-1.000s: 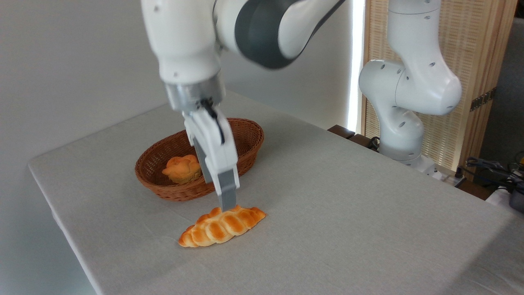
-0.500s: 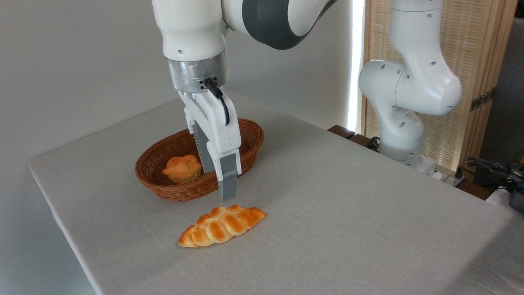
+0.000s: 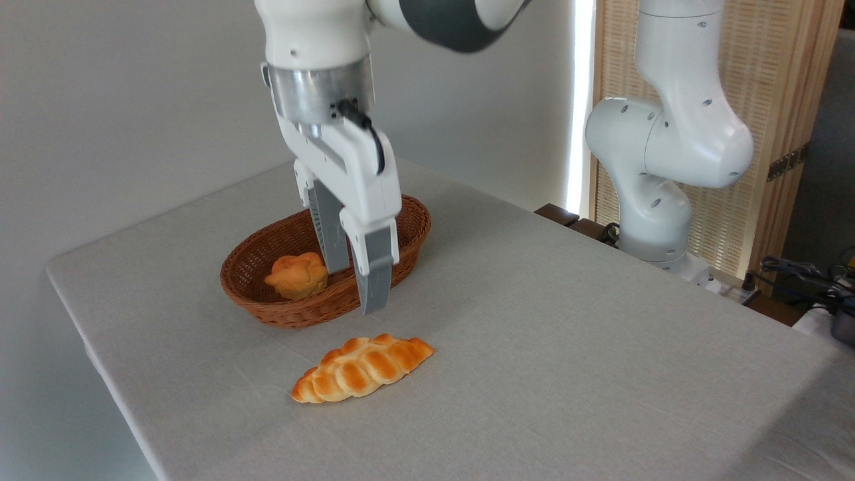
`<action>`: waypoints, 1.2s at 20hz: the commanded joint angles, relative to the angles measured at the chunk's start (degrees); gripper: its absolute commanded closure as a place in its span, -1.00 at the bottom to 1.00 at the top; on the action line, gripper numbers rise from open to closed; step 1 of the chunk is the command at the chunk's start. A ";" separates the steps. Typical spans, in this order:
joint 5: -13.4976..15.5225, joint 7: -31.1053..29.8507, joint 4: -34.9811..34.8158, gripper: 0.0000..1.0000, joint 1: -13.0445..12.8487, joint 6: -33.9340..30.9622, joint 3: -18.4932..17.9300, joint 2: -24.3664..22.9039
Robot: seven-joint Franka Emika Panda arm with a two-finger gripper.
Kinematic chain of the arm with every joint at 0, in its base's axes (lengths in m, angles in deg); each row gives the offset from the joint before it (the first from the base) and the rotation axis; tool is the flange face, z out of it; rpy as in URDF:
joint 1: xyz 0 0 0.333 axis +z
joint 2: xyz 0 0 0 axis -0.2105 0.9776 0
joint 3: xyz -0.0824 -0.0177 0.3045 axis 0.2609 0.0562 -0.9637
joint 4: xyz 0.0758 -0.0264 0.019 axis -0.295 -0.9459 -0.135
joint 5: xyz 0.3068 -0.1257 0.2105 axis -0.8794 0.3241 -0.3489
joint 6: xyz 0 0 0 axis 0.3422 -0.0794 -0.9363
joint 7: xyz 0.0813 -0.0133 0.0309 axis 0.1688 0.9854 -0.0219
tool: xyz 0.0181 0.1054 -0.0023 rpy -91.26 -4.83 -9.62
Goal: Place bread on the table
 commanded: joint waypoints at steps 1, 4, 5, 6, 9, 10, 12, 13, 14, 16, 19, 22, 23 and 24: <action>-0.94 -1.57 4.26 -1.00 -0.18 -5.14 0.37 -0.48; -0.85 -1.48 7.16 -1.00 -0.18 -6.11 -0.42 -0.31; -0.85 -1.57 7.43 -1.00 -0.18 -6.37 -0.51 -0.22; -0.50 -1.57 8.39 -1.00 -0.18 -6.46 -0.42 0.13; -0.24 -2.27 9.27 -1.00 -0.18 -6.55 -0.16 0.40; -0.23 -3.84 9.36 -1.00 -0.18 -6.64 0.27 0.48; -0.15 -6.56 9.45 -1.00 -0.27 -7.77 0.98 0.48; -0.15 -7.36 9.45 -1.00 -0.27 -8.04 1.50 0.48; -0.23 -7.98 9.45 -1.00 -0.27 -8.13 1.94 0.48; -0.23 -9.82 9.36 -1.00 -0.27 -8.13 2.47 0.57; -0.93 -13.51 9.36 -1.00 -0.27 -8.13 5.80 0.57; -1.20 -15.45 9.36 -1.00 -0.27 -7.96 7.05 1.19; -1.20 -15.46 9.36 -1.00 -0.27 -7.96 7.05 1.19; -1.20 -15.46 9.36 -1.00 -0.27 -7.96 6.96 1.19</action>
